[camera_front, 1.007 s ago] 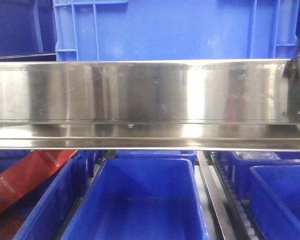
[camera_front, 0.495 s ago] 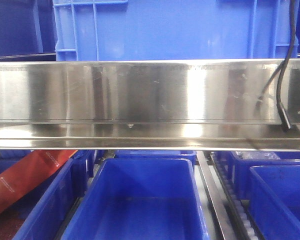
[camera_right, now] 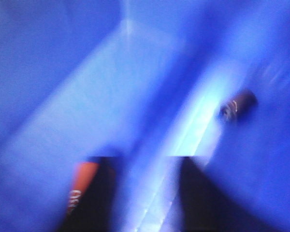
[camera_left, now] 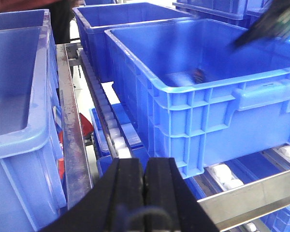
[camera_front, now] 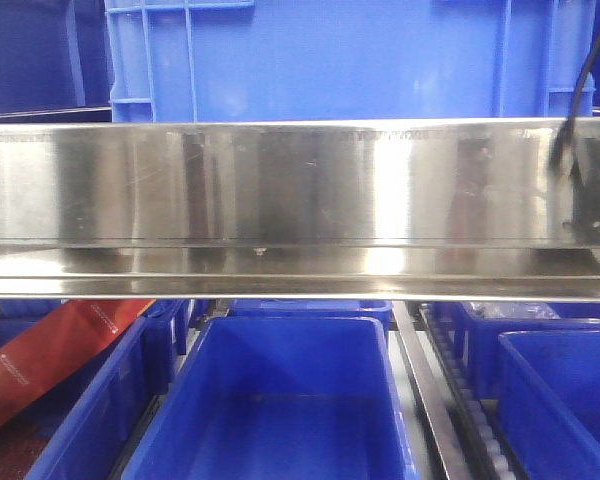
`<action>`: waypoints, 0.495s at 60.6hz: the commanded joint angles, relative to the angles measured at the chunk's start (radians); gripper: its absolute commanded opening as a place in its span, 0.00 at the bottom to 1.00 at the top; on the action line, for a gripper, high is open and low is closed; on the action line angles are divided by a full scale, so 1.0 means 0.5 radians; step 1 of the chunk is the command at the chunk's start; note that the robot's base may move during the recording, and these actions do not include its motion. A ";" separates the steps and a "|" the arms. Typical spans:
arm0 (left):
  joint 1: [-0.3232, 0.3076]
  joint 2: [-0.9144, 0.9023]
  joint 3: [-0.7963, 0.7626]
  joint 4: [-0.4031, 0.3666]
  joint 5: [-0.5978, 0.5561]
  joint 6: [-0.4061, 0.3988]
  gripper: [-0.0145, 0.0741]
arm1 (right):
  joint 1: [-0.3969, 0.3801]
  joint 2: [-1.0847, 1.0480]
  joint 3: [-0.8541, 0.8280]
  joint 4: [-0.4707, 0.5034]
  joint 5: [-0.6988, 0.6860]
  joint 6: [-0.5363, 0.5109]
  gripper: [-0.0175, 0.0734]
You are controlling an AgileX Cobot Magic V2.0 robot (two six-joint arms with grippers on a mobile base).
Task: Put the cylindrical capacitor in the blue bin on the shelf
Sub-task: 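Lift both open grippers up out of the blue bins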
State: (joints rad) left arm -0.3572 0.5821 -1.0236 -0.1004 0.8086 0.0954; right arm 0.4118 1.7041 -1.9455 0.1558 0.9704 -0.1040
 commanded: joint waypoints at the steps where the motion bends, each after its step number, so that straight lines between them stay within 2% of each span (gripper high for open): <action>1: 0.007 -0.011 0.009 -0.020 -0.021 -0.010 0.04 | -0.024 -0.145 -0.001 -0.059 -0.038 -0.005 0.01; 13: 0.007 -0.011 0.008 -0.016 -0.025 -0.010 0.04 | -0.024 -0.522 0.351 -0.211 -0.134 0.020 0.02; 30: 0.007 -0.011 0.008 0.011 -0.089 -0.010 0.04 | -0.024 -1.242 1.356 -0.219 -0.715 0.020 0.02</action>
State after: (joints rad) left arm -0.3572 0.5821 -1.0236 -0.0963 0.7930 0.0954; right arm 0.4033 1.1695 -1.3737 0.0631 0.7110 -0.0969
